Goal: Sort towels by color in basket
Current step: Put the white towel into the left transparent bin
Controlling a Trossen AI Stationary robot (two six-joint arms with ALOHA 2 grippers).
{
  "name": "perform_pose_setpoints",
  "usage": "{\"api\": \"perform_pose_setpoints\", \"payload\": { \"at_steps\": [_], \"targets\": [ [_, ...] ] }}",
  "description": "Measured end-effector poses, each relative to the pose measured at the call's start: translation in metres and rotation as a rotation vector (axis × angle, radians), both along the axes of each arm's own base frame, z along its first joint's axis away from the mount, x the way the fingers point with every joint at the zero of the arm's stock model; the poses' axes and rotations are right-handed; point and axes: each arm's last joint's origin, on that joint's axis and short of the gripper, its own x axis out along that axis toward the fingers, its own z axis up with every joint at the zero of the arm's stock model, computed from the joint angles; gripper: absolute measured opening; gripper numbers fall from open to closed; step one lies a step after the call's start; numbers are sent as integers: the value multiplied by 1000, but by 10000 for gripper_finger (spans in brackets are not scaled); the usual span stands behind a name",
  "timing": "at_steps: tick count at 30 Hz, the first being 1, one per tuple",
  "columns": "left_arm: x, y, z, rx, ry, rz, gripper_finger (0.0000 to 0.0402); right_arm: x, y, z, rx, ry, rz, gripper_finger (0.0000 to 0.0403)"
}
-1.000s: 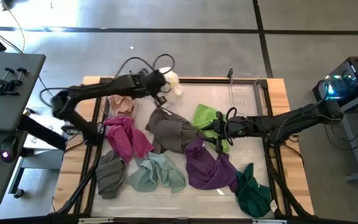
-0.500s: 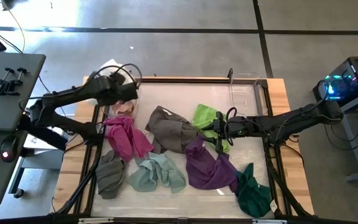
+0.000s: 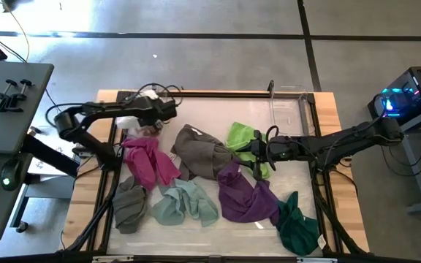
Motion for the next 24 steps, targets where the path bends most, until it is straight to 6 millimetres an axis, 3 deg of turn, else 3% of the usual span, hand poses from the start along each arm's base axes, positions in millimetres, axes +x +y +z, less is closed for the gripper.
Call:
{"api": "perform_pose_setpoints", "payload": {
  "at_steps": [9,16,24],
  "targets": [
    [23,22,-29,-54,-108,-46,37,0,0,-1,8,7,-5,204],
    [19,35,-33,-190,-245,-12,126,0,0,-1,9,7,-5,204],
    [5,49,-35,-209,-261,67,215,0,0,-1,16,12,-9,204]
  ]
}}
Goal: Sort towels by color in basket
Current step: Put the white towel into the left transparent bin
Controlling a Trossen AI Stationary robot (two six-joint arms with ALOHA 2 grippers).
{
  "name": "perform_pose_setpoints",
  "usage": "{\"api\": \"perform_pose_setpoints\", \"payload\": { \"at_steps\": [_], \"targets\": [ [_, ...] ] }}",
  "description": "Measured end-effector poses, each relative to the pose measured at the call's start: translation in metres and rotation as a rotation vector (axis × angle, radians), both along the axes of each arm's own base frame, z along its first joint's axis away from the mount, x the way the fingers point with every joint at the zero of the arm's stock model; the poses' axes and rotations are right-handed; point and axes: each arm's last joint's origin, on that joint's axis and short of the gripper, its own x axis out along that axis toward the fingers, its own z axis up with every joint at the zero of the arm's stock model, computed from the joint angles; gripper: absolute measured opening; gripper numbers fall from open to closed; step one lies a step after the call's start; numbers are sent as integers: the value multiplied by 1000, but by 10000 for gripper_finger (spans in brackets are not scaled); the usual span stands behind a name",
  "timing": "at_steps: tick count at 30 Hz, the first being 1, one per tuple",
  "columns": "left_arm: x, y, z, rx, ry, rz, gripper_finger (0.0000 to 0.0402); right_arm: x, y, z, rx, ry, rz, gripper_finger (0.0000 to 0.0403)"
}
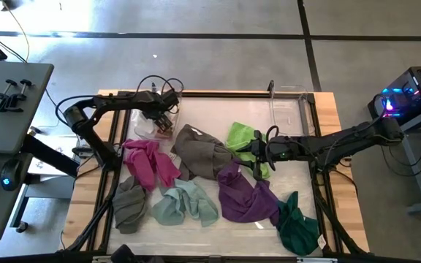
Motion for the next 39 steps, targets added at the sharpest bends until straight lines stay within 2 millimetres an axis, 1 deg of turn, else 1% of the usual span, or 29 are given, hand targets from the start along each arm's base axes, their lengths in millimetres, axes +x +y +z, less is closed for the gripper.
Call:
{"api": "perform_pose_setpoints", "payload": {
  "at_steps": [6,8,11,15,20,23,29,32,35,39],
  "targets": [
    [-22,5,-13,-17,49,54,222,-1,0,-2,14,18,-6,204],
    [-27,5,-13,-14,50,70,222,-1,0,-2,14,19,-6,204],
    [-28,4,-9,-6,24,78,223,-1,0,-2,14,19,-7,204],
    [-31,0,6,-14,-54,62,231,-1,0,-2,14,18,-7,204],
    [-39,-7,31,9,-160,59,252,-1,0,-2,14,18,-7,204],
    [-45,-13,52,50,-209,68,256,-1,0,-2,14,17,-7,204],
    [-57,-25,100,134,-319,121,257,-1,0,-2,14,16,-8,204],
    [-64,-32,117,144,-364,170,257,-1,0,-2,13,16,-9,204],
    [-70,-39,123,97,-373,260,255,0,0,-1,14,10,-9,204],
    [-77,-43,112,10,-280,357,245,0,0,0,16,-4,-9,204]
  ]
}}
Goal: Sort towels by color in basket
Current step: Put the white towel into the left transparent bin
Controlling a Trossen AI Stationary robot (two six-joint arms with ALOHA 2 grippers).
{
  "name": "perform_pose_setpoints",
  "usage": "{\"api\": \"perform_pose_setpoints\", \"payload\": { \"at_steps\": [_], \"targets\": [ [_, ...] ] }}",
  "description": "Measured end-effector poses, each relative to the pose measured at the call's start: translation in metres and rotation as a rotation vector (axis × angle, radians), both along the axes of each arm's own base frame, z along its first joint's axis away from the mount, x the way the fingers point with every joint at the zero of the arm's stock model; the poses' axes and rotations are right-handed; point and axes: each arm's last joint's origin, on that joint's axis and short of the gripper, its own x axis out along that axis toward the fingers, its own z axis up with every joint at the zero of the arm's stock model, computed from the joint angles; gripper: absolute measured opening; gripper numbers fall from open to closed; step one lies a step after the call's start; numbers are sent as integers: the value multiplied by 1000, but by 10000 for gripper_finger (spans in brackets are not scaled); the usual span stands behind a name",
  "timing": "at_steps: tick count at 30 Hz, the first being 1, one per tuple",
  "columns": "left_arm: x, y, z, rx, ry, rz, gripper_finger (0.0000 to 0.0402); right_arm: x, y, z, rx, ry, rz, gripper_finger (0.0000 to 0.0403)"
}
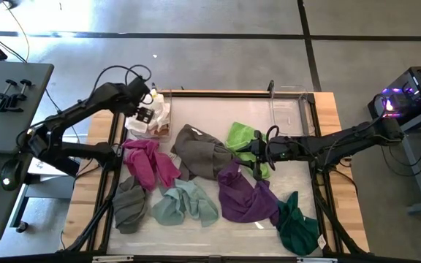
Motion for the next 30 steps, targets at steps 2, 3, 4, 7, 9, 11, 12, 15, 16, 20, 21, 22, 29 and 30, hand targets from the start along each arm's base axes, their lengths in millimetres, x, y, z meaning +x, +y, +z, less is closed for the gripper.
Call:
{"api": "perform_pose_setpoints", "payload": {
  "at_steps": [2,3,4,7,9,11,12,15,16,20,21,22,29,30],
  "targets": [
    [-2,1,-10,-65,33,33,239,0,0,0,0,-4,0,204],
    [-3,2,-15,-97,44,43,235,0,0,0,0,-5,0,204],
    [-3,4,-21,-125,52,50,232,0,0,0,-3,-5,2,204],
    [-5,11,-38,-209,83,56,218,0,0,0,-9,-4,4,204],
    [-6,16,-48,-242,104,51,207,0,0,0,-9,-4,4,204],
    [-7,20,-53,-258,118,49,193,0,0,0,-9,-4,5,204],
    [-7,21,-54,-252,119,52,185,0,0,0,-9,-4,5,204],
    [-6,24,-53,-221,102,55,153,0,0,0,-15,-4,9,204],
    [-7,24,-52,-218,98,53,140,0,0,0,-15,-3,11,204],
    [-9,20,-46,-195,80,44,80,0,0,1,-15,-6,11,204],
    [-10,19,-44,-186,73,44,65,0,0,1,-15,-7,10,204],
    [-11,19,-41,-179,68,43,52,0,0,1,-15,-7,10,204],
    [-14,14,-18,-86,4,42,2,0,0,1,-15,-8,10,204],
    [-15,14,-14,-68,-9,41,2,0,0,1,-15,-8,10,204]
  ]
}}
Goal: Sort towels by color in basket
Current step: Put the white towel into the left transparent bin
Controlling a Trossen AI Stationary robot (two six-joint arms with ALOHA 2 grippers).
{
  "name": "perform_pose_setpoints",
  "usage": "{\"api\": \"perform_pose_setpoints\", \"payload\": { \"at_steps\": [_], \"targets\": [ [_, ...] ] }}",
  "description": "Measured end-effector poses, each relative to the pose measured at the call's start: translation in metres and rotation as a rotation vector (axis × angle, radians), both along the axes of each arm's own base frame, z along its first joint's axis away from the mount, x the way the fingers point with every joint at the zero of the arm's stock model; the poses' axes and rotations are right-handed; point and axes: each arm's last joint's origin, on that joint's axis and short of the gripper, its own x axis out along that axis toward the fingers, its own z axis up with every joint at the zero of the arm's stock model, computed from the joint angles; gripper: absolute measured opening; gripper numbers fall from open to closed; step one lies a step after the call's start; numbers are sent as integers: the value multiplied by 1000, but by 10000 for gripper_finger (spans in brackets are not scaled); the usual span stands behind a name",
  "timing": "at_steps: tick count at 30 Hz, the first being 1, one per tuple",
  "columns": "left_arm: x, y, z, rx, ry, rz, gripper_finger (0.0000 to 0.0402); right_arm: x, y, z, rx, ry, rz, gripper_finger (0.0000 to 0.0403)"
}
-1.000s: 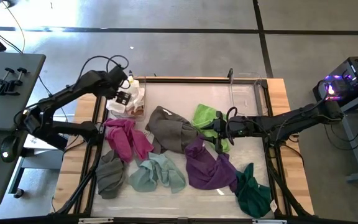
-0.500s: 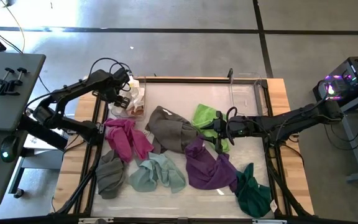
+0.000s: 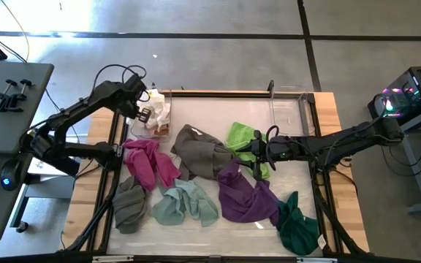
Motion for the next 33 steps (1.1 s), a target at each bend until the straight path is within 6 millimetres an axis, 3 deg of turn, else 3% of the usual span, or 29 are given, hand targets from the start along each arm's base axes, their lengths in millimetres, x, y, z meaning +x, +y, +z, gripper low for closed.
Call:
{"api": "perform_pose_setpoints", "payload": {
  "at_steps": [8,14,21,33],
  "targets": [
    [1,-8,28,122,-96,-32,1,0,0,0,0,0,0,204],
    [17,-11,28,175,-214,-112,0,0,0,0,0,0,-1,204],
    [37,-7,-3,158,-248,-168,0,0,0,0,-1,-1,-4,204],
    [54,5,-70,35,-244,-208,0,0,0,0,1,-1,-4,204]
  ]
}}
